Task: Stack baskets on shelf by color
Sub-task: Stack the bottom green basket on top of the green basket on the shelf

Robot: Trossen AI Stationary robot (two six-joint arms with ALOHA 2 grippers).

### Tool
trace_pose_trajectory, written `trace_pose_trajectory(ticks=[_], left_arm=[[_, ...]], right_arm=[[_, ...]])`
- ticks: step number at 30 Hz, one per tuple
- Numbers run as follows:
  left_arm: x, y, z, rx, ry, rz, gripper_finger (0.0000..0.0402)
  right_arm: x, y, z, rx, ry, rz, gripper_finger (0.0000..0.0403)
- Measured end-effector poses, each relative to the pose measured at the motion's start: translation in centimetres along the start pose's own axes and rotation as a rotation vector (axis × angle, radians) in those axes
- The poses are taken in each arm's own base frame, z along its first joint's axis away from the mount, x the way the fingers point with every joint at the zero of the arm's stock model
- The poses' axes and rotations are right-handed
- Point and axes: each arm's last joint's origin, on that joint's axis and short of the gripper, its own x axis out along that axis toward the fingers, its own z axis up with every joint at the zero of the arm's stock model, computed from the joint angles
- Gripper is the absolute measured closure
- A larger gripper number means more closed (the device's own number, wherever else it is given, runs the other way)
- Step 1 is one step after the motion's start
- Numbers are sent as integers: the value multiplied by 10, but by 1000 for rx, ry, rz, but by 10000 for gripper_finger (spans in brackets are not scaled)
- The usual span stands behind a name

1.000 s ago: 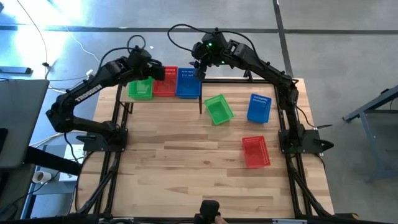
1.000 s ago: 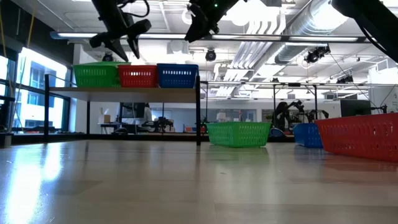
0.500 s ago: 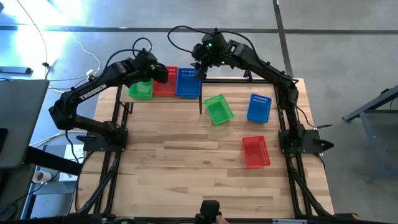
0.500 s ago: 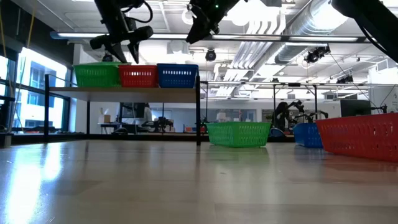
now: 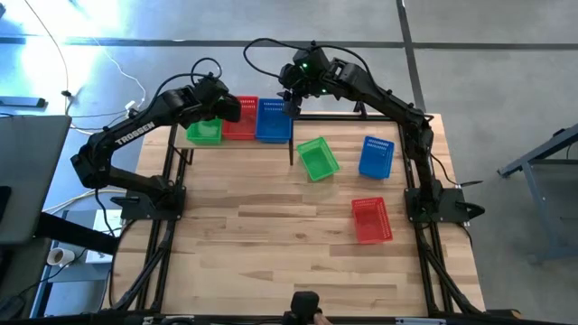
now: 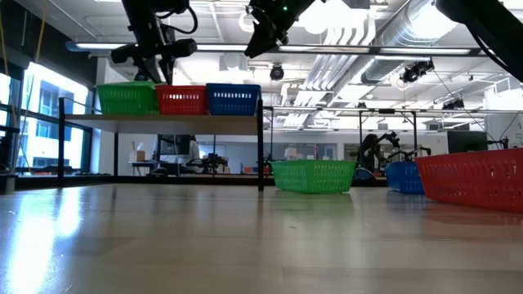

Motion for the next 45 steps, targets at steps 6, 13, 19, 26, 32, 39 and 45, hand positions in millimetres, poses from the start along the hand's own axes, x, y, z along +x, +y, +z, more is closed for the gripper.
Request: trace_pose_trajectory(ticks=[6, 13, 19, 26, 32, 39, 45], left_arm=[[0, 0, 0, 14, -8, 11, 353], [0, 1, 1, 22, -25, 37, 395], [0, 1, 1, 11, -29, 43, 387], [-3, 1, 3, 8, -32, 36, 395], [-18, 2, 15, 13, -59, 14, 395], [-23, 4, 16, 27, -41, 26, 396], [-30, 6, 19, 52, -39, 20, 396]], right_arm=[[0, 0, 0, 2, 0, 0, 257], [0, 0, 0, 2, 0, 0, 257], [0, 0, 0, 1, 0, 0, 257], [0, 0, 0, 0, 0, 0, 257], [0, 0, 0, 0, 1, 0, 257], [0, 0, 0, 0, 1, 1, 257], [0, 0, 0, 0, 1, 1, 257]])
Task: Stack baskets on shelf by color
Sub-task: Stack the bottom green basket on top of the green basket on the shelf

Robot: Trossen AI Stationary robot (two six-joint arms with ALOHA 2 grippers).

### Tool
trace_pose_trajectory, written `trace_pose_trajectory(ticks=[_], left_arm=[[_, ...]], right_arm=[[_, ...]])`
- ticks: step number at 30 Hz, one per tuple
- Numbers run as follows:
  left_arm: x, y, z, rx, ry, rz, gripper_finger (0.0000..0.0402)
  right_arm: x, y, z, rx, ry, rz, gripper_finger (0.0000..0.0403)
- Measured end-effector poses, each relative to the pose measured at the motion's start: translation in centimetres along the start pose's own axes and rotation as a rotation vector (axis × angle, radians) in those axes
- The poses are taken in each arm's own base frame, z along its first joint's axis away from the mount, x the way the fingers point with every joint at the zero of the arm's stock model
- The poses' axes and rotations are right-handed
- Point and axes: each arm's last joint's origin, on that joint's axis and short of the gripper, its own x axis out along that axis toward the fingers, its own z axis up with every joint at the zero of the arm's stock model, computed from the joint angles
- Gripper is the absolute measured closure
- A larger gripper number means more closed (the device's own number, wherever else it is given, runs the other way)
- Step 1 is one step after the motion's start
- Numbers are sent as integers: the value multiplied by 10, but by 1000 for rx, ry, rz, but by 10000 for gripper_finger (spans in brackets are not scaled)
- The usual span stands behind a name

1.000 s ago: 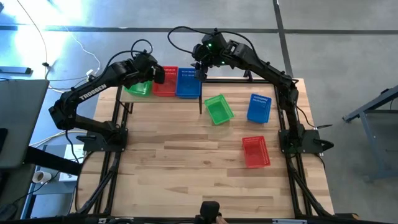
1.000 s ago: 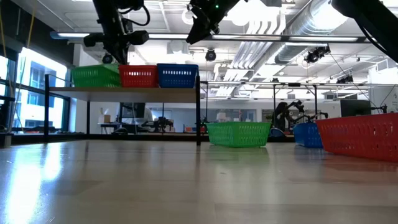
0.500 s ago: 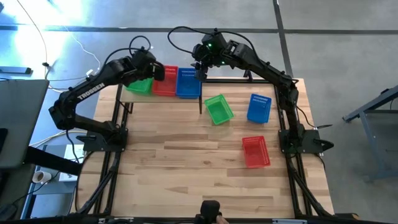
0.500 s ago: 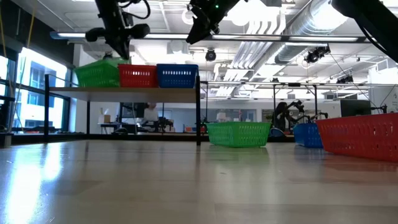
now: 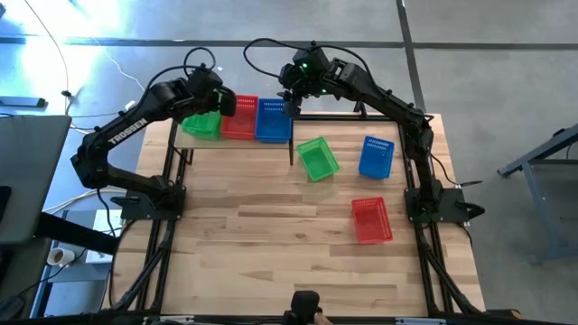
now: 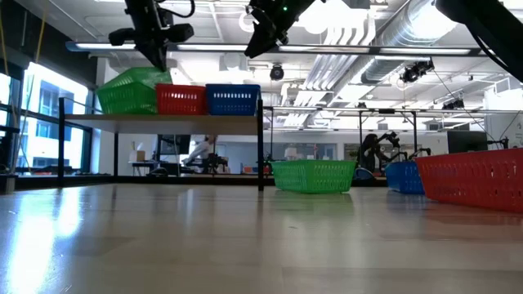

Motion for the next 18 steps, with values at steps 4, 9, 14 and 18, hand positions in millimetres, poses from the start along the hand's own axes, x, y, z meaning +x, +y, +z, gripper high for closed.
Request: trace_pose_trajectory(ticks=[4, 9, 14, 18], left_arm=[[1, 2, -5, 44, 59, 5, 397], [8, -2, -6, 73, 93, 20, 397], [18, -7, -8, 129, 136, 34, 397], [26, -11, -10, 149, 174, 48, 397]], right_arm=[[0, 0, 0, 0, 0, 0, 257], [0, 0, 0, 0, 0, 0, 257], [0, 0, 0, 0, 0, 0, 257], [0, 0, 0, 0, 0, 0, 257]])
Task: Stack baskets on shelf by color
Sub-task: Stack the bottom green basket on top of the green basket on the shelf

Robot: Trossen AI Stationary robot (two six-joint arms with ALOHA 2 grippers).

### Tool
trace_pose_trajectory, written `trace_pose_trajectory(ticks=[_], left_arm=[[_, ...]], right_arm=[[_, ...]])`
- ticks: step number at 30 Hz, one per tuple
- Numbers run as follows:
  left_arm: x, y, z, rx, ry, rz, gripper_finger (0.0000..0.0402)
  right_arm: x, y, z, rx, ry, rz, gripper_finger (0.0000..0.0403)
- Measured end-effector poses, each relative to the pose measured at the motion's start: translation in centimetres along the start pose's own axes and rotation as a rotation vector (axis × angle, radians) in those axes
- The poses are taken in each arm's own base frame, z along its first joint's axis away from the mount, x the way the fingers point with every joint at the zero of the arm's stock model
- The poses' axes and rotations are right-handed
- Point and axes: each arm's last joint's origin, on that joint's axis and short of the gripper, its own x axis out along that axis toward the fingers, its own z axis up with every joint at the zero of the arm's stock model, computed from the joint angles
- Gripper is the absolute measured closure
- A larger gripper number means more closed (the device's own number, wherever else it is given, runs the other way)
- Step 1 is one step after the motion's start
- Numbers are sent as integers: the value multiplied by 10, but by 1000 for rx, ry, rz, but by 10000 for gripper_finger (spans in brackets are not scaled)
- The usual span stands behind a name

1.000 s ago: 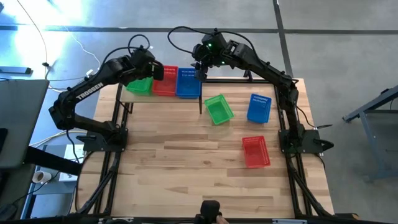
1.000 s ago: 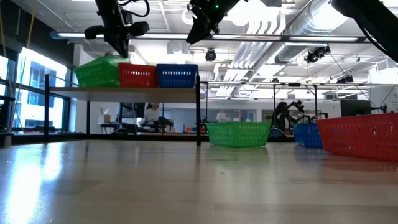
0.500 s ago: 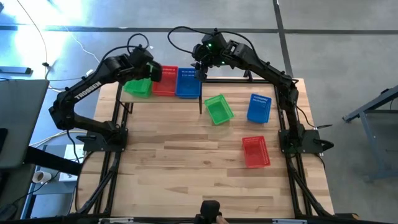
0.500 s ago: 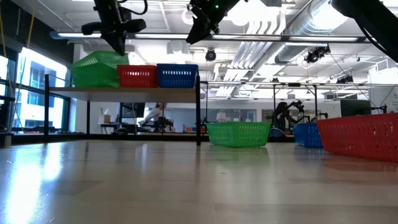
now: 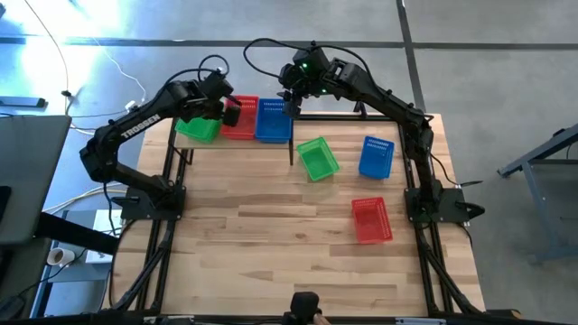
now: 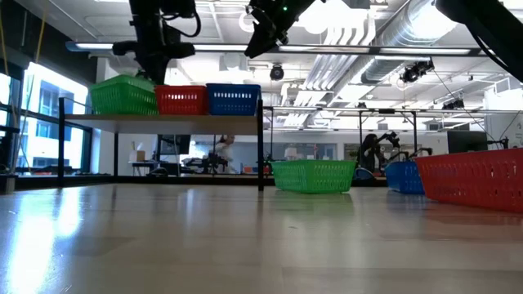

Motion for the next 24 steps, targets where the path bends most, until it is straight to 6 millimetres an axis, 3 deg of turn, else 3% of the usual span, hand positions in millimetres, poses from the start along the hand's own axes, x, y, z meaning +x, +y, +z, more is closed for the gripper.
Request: trace_pose_trajectory(ticks=[6, 17, 24], left_arm=[[5, -3, 1, 0, 13, 6, 379], [5, -4, 1, 5, 22, -15, 293], [-11, 4, 1, 2, -22, -34, 274]], right_arm=[[0, 0, -1, 0, 6, 2, 257], [0, 0, -1, 0, 7, 2, 257], [0, 0, -1, 0, 7, 2, 257]])
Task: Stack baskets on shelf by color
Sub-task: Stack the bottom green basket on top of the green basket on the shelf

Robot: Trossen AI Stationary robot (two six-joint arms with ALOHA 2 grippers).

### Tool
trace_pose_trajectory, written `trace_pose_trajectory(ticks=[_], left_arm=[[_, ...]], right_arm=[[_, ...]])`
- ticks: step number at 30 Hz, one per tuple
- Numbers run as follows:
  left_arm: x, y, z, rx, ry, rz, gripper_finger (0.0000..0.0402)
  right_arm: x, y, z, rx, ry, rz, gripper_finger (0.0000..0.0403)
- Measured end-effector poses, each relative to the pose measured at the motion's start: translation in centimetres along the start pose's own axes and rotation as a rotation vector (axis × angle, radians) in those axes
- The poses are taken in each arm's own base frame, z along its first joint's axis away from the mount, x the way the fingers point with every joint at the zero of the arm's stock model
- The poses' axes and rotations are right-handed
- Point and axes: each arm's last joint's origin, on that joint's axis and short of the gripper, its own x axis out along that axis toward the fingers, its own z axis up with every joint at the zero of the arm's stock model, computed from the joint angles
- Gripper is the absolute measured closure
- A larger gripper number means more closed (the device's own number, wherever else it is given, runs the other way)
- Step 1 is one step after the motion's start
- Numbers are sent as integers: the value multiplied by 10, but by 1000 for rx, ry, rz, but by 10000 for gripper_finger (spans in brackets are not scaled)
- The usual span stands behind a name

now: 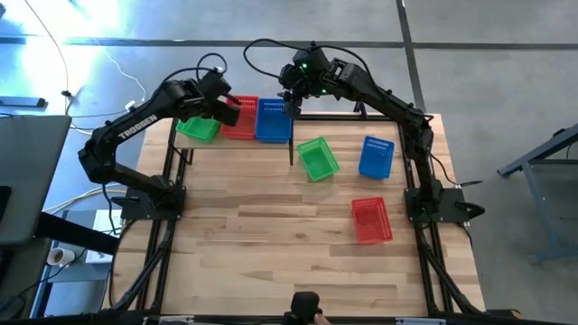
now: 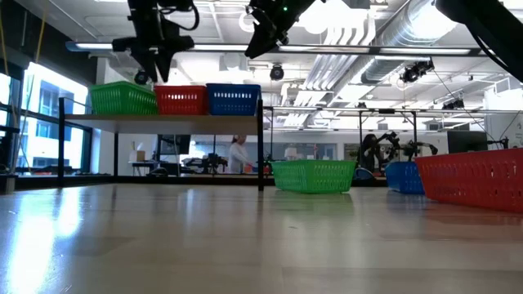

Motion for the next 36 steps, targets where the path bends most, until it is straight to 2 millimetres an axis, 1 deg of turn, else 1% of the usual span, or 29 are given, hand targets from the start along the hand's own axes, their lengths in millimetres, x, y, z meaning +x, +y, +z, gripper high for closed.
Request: trace_pose_trajectory(ticks=[5, 14, 22, 30, 36], left_arm=[[-19, 9, 2, 8, -24, 15, 281], [-23, 21, -18, 112, 166, 123, 294], [-20, 24, -17, 195, 199, 84, 296], [-13, 39, -9, 79, 179, 140, 297], [-5, 33, -6, 47, 210, 101, 297]], right_arm=[[0, 0, 0, 2, 0, 0, 257], [0, 7, 2, 86, -3, 13, 257], [-1, 23, 8, 127, -11, 43, 257], [-2, 36, 12, 108, -15, 53, 257], [-2, 37, 12, 107, -10, 36, 257]])
